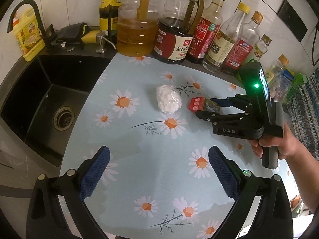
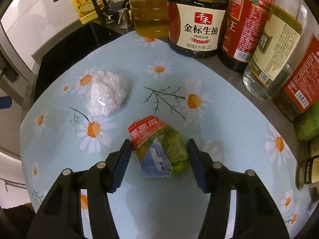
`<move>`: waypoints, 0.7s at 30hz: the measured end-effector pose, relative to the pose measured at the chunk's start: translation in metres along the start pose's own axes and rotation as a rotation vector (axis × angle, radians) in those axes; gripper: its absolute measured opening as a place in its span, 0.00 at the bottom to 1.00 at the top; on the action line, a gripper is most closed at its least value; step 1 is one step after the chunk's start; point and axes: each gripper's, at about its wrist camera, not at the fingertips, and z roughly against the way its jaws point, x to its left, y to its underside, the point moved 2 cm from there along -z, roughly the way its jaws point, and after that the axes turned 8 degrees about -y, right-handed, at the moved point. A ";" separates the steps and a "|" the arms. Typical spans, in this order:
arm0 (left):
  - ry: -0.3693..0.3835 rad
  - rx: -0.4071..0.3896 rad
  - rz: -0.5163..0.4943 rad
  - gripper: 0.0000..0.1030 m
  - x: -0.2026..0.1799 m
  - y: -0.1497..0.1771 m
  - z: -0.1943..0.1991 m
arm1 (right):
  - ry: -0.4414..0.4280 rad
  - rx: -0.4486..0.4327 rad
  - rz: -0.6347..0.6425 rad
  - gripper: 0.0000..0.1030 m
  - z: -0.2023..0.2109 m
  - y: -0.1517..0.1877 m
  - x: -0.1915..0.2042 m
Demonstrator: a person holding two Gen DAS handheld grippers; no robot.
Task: Collect trash
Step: 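Grasp the red-and-green snack packet with the right tool, then grasp the last plastic-wrapped white bundle with the left tool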
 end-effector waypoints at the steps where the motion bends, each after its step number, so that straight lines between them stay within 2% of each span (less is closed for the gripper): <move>1: -0.003 0.001 -0.001 0.93 -0.001 -0.001 0.001 | -0.004 0.001 -0.002 0.55 0.001 0.001 0.000; 7: 0.002 -0.015 -0.006 0.93 -0.008 -0.005 0.005 | -0.020 -0.015 -0.011 0.55 0.010 0.006 0.001; 13: 0.008 -0.021 -0.013 0.93 -0.012 -0.013 -0.001 | -0.044 -0.077 -0.028 0.55 0.041 0.018 0.008; 21: 0.000 0.004 -0.053 0.93 -0.024 -0.031 -0.021 | -0.078 -0.155 -0.079 0.55 0.084 0.050 0.019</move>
